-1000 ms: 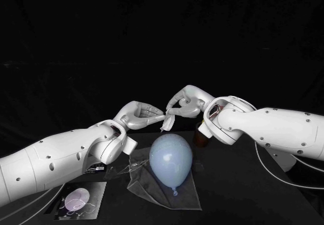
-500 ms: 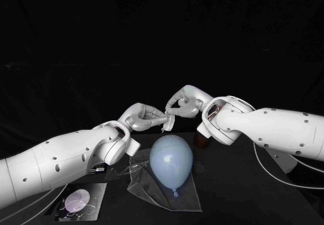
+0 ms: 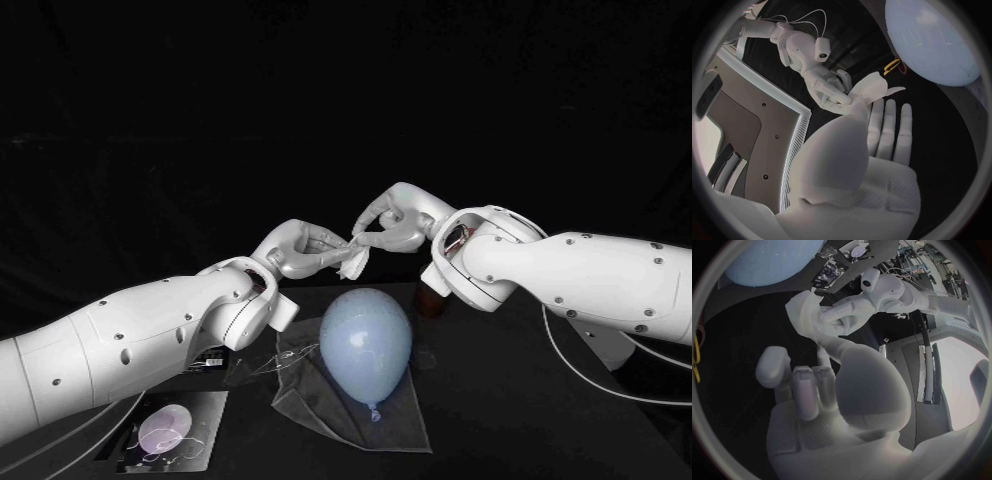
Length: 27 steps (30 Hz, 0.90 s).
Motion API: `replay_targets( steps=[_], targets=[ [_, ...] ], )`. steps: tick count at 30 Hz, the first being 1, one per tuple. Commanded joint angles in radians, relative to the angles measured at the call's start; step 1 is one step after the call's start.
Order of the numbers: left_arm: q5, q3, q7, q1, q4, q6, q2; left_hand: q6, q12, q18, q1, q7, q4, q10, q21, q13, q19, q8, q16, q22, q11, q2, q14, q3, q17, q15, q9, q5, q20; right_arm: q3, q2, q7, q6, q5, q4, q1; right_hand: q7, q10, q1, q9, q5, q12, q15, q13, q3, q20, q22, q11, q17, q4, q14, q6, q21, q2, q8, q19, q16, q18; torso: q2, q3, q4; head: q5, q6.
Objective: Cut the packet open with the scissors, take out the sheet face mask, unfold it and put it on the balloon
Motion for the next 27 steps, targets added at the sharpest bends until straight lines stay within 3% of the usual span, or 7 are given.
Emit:
replay_targets(
  steps=[1,3,4,8,17,27],
  targets=[
    [0.0,0.002,0.001,0.0,-0.001,-0.009,0.003,0.011,-0.006,0.014,0.026,-0.002,-0.005,0.028,-0.004,0.0,0.012,0.015,-0.003,-0.001,-0.006,-0.004,0.027,0.071,0.002,-0.005,0.014,-0.002,-0.002,0.001,0.0,-0.001,0.004,-0.014,0.001,0.001,0.0,0.112,0.001,0.001,0.005,0.003,-0.027,0.264,0.003,-0.004,0.1,-0.015,0.263,-0.005,0.122,0.009,0.0,0.006,0.005,0.001,0.003,0.014,0.001,0.0,0.0008,0.0,0.0],
    [-0.001,0.002,0.001,0.0,0.0,-0.008,0.002,0.012,-0.01,0.016,0.027,-0.005,-0.002,0.04,-0.001,0.0,0.015,0.02,-0.008,0.0,-0.009,-0.011,0.041,0.119,0.001,-0.008,0.02,-0.005,-0.002,0.001,0.0,-0.001,0.005,-0.014,0.0,0.001,0.0,0.112,0.001,0.001,0.005,0.003,-0.027,0.264,0.003,-0.004,0.1,-0.015,0.263,-0.005,0.122,0.009,0.0,0.006,0.005,0.001,0.003,0.014,0.001,-0.0002,0.0007,-0.001,0.0],
    [-0.001,0.002,0.002,0.0,0.001,-0.007,0.002,0.01,-0.02,0.017,0.01,-0.005,0.003,0.05,0.002,0.0,0.015,0.026,-0.019,0.002,-0.01,-0.039,0.052,0.187,0.0,-0.008,0.03,-0.006,-0.002,0.001,0.0,-0.001,0.006,-0.014,-0.001,0.002,0.0,0.112,0.001,0.001,0.005,0.003,-0.027,0.264,0.003,-0.004,0.1,-0.015,0.263,-0.005,0.122,0.009,0.0,0.006,0.005,0.001,0.003,0.014,0.001,-0.0003,0.0006,0.0,-0.001],
    [0.001,0.002,0.005,0.0,0.004,0.0,-0.001,0.002,-0.038,0.015,-0.058,-0.007,-0.014,0.07,0.01,0.002,0.01,0.047,-0.041,0.007,-0.011,-0.095,0.073,0.342,0.003,-0.011,0.064,-0.008,-0.002,0.001,0.001,-0.001,0.009,-0.014,-0.008,0.002,0.0,0.112,0.0,0.002,0.005,0.003,-0.027,0.264,0.005,-0.004,0.1,-0.015,0.263,-0.007,0.122,0.009,0.002,0.006,0.007,0.002,0.003,0.013,0.001,-0.0003,0.0005,0.0,-0.002],
    [0.029,0.009,0.004,0.0,0.006,0.018,-0.007,-0.014,-0.051,0.01,-0.143,-0.007,-0.062,0.086,0.014,0.004,0.006,0.075,-0.053,0.009,-0.012,-0.118,0.085,0.418,0.015,-0.011,0.105,-0.005,-0.002,0.001,0.006,0.004,0.029,-0.014,-0.035,0.002,0.0,0.112,0.0,0.002,0.005,0.003,-0.027,0.264,0.005,-0.004,0.101,-0.015,0.263,-0.008,0.122,0.009,0.002,0.005,0.007,0.002,0.003,0.013,0.0,-0.0003,0.0006,0.0,-0.005],
    [0.047,0.02,-0.009,0.001,0.003,0.024,-0.009,-0.02,-0.054,0.009,-0.168,-0.005,-0.075,0.09,0.014,0.005,0.005,0.083,-0.055,0.008,-0.012,-0.119,0.088,0.431,0.02,-0.011,0.117,-0.006,-0.002,0.0,0.002,0.014,0.024,-0.034,-0.041,0.001,0.0,0.112,-0.001,0.003,0.004,0.003,-0.027,0.264,0.005,-0.004,0.101,-0.015,0.263,-0.008,0.122,0.009,0.002,0.005,0.007,0.002,0.003,0.013,0.0,-0.0003,0.0007,0.002,-0.008]
  ],
)
